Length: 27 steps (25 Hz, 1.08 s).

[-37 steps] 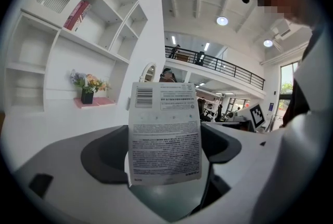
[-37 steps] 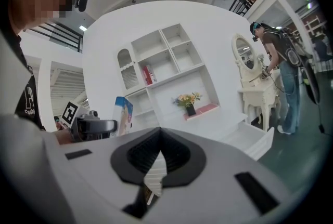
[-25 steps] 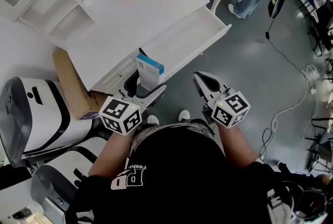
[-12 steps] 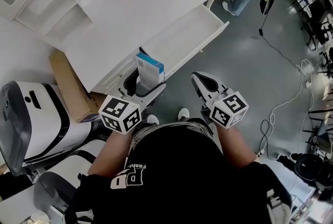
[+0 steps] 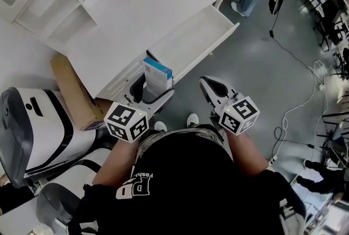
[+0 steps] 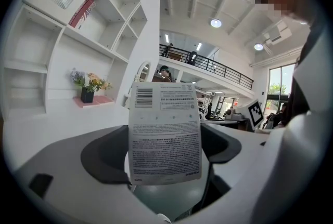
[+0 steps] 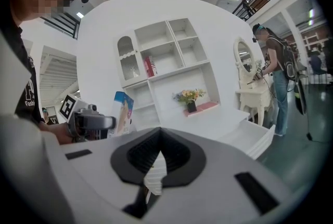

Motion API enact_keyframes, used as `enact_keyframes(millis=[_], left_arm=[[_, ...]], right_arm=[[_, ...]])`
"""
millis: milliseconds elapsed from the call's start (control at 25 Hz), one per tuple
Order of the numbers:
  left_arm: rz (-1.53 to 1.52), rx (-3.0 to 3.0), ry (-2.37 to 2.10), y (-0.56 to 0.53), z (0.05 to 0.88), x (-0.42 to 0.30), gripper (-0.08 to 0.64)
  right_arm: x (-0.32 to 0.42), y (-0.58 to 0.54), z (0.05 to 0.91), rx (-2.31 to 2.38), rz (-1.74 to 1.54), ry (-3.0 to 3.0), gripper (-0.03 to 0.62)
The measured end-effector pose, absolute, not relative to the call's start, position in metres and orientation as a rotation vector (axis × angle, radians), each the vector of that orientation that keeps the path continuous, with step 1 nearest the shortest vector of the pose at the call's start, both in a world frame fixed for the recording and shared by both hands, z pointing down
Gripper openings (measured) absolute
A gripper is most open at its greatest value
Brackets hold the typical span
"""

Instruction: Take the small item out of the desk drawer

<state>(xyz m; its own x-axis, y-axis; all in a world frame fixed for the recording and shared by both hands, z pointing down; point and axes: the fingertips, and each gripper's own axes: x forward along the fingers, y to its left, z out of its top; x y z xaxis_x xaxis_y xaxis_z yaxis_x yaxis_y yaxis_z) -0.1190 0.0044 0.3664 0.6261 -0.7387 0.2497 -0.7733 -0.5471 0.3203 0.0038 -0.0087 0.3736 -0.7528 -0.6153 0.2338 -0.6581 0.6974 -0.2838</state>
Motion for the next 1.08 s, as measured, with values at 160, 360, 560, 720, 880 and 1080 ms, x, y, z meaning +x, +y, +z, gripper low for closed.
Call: enact_keyframes(millis=[160,360,560,720,880,1080], left_arm=[[0.114,2.453,-1.199,0.0016,0.3655,-0.1202,0.43],[0.117,2.449,-1.2,0.0017,0.3667,-0.1211,0.43],[0.116,2.447,-1.203,0.0013,0.3669,-0.1196,0.43],[0.119,2.456,-1.197,0.0017,0.3664,-0.1177,0.43],[0.128,2.456,-1.2,0.0008,0.3668,-0.1209,0.43],[0.135,2.458,-1.197,0.0006,0.367,-0.1204,0.43]], right_arm=[[0.0023,-0.0103,0.3756,1.046,0.536,-2.767,0.006],[0.0026,-0.0094,0.3768,1.044,0.535,-2.759,0.006],[0.0024,-0.0089,0.3761,1.042,0.531,-2.758,0.006],[0.0021,-0.0086,0.3762,1.039,0.537,-2.764,0.006],[0.0017,-0.0086,0.3765,1.036,0.542,-2.761,0.006],[0.0021,-0.0088,0.3764,1.03,0.535,-2.757,0.006]])
